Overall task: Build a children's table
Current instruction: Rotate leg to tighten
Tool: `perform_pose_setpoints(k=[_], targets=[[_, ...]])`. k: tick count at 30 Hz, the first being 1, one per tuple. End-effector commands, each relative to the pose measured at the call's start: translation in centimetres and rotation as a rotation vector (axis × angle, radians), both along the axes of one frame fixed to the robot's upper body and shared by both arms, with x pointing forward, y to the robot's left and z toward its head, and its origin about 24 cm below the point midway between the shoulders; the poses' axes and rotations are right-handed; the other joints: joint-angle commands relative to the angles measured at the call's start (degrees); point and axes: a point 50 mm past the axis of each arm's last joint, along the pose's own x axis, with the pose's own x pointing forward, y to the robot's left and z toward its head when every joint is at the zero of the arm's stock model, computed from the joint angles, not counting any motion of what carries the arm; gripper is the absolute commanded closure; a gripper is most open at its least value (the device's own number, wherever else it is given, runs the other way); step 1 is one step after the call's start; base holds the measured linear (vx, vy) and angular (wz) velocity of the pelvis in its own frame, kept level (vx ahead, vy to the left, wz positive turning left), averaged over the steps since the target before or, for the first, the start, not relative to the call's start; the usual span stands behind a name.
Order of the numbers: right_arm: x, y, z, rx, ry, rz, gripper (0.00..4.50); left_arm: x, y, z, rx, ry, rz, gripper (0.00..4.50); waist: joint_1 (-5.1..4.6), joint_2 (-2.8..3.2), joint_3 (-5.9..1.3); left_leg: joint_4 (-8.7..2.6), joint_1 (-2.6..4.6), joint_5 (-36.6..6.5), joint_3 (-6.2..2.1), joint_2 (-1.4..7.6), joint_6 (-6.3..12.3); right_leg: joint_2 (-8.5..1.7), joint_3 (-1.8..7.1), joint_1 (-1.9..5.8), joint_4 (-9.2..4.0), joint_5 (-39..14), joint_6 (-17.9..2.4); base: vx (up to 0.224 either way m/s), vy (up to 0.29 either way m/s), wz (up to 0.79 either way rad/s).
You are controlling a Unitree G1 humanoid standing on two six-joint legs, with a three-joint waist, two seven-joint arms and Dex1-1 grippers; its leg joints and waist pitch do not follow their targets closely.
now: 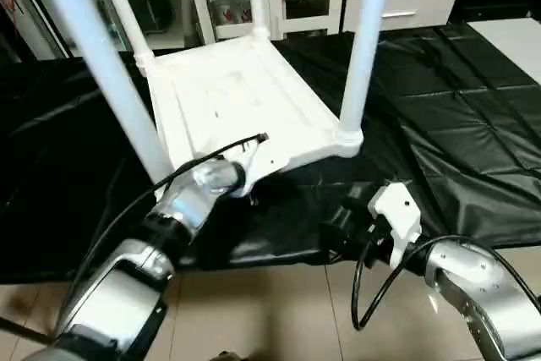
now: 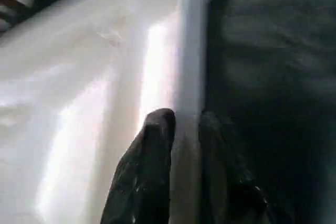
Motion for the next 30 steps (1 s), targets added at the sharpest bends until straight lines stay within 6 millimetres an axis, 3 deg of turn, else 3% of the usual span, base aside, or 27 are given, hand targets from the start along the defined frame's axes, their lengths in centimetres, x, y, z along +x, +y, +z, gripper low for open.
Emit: perform_pose_setpoints(k=[1, 2, 6, 9, 12, 13, 14, 15, 16, 17, 20, 23, 25, 30], targets=[[-0.1, 0.4, 0.5, 0.012, -0.017, 0.013, 1.38, 0.4, -0.1, 0.8, -0.026, -0.062, 0.027, 3.41, 0.32, -1.66, -3.9, -4.0, 0.99, -10.32, -1.36, 2.48, 4.28, -2.7, 1.48, 2.51, -4.01, -4.35, -12.53, 0.0, 0.0, 0.0], [0.0, 0.5, 0.5, 0.014, -0.016, 0.013, 1.38, 0.3, -0.7, 0.7, -0.072, -0.071, 0.036, 3.41, 0.47, -2.02, -3.97, -3.91, 0.91, -9.46, -1.33, 2.43, 4.75, -2.76, 1.44, 2.54, -3.85, -4.05, -12.87, 0.0, 0.0, 0.0], [0.0, 0.7, 0.6, 0.018, -0.026, 0.012, 1.38, -0.2, -1.5, 0.4, -0.265, -0.09, 0.1, 3.41, 0.66, -2.08, -4.03, -3.71, 0.88, -8.89, -1.26, 2.46, 5.91, -2.69, 1.36, 2.36, -3.84, -3.19, -13.49, 0.0, 0.0, 0.0], [0.1, 0.7, 1.0, 0.034, -0.047, -0.001, 1.38, -1.1, -1.1, 1.2, -0.515, -0.079, 0.114, 3.41, 0.58, -2.21, -3.95, -3.87, 0.65, -9.4, -1.28, 2.55, 6.56, -2.92, 1.31, 2.49, -3.79, -3.69, -13.99, 0.0, 0.0, 0.0], [0.1, 0.7, 1.4, 0.076, -0.059, -0.018, 1.38, -3.7, 0.7, 1.4, -0.676, -0.032, 0.018, 3.23, 0.49, -2.1, -3.82, -4.2, 0.74, -11.53, -1.25, 2.9, 6.63, -2.97, 1.4, 2.06, -3.83, -6.52, -13.81, 0.0, 0.0, 0.0], [0.0, 0.8, 1.6, 0.087, -0.063, -0.019, 1.38, -5.1, 1.7, 1.5, -0.719, -0.012, -0.013, 3.23, 0.22, -2.12, -3.69, -4.38, 0.64, -12.73, -1.19, 2.9, 6.3, -2.61, 1.38, 1.79, -3.98, -8.23, -13.1, 0.0, 0.0, 0.0], [0.0, 0.8, 1.6, 0.093, -0.065, -0.019, 1.38, -6.0, 2.2, 1.5, -0.744, 0.002, -0.036, 3.12, 0.48, -1.9, -4.03, -4.27, 0.98, -12.44, -1.41, 3.13, 5.91, -2.97, 1.42, 1.96, -3.63, -7.6, -13.1, 0.0, 0.0, 0.0], [-0.1, 0.9, 1.7, 0.102, -0.067, -0.018, 1.38, -7.1, 3.0, 1.6, -0.771, 0.002, -0.055, 3.06, 0.15, -1.74, -3.61, -4.61, 0.52, -12.31, -1.35, 3.09, 5.89, -2.62, 1.42, 1.73, -3.71, -7.92, -12.51, 0.0, 0.0, 0.0], [-0.1, 0.9, 1.7, 0.108, -0.069, -0.018, 1.38, -7.9, 3.5, 1.7, -0.789, -0.002, -0.066, 3.03, 0.25, -1.58, -3.62, -4.55, 0.99, -13.55, -1.19, 3.08, 5.25, -2.46, 1.43, 1.34, -3.75, -9.12, -12.35, 0.0, 0.0, 0.0], [-0.2, 1.0, 1.8, 0.116, -0.071, -0.018, 1.38, -8.5, 4.2, 1.9, -0.814, -0.031, -0.053, 2.93, 0.02, -1.7, -3.41, -4.86, 0.89, -15.42, -1.25, 3.14, 4.38, -2.4, 1.49, 1.38, -3.94, -11.14, -11.68, 0.0, 0.0, 0.0], [-0.3, 1.1, 1.8, 0.123, -0.075, -0.018, 1.38, -9.9, 6.5, 2.1, -0.85, -0.155, 0.051, 2.64, 0.19, -1.42, -2.94, -5.17, 1.58, -20.44, -1.01, 3.04, 1.34, -2.13, 1.76, 0.68, -4.69, -16.62, -9.5, 0.0, 0.0, 0.0], [-0.2, 1.2, 1.9, 0.126, -0.077, -0.018, 1.38, -11.7, 8.8, 1.8, -0.848, -0.279, 0.174, 2.31, -0.29, -1.63, -2.67, -5.62, 1.18, -22.81, -1.37, 3.01, -0.67, -2.21, 1.89, 0.95, -4.95, -19.15, -6.7, 0.0, 0.0, 0.0], [-0.2, 1.2, 1.9, 0.126, -0.079, -0.017, 1.38, -12.7, 9.7, 1.5, -0.853, -0.33, 0.244, 2.19, -0.69, -1.58, -2.63, -5.63, 1.27, -24.21, -1.35, 2.79, -1.48, -2.18, 2.0, 0.81, -5.24, -20.95, -5.05, 0.0, 0.0, 0.0], [-0.1, 1.2, 1.9, 0.123, -0.083, -0.016, 1.38, -14.7, 11.0, 1.2, -0.863, -0.383, 0.343, 1.77, -0.88, -1.55, -2.53, -5.68, 1.46, -25.34, -1.38, 2.81, -1.95, -1.98, 2.22, 0.34, -5.54, -21.7, -4.35, 0.0, 0.0, 0.0]])
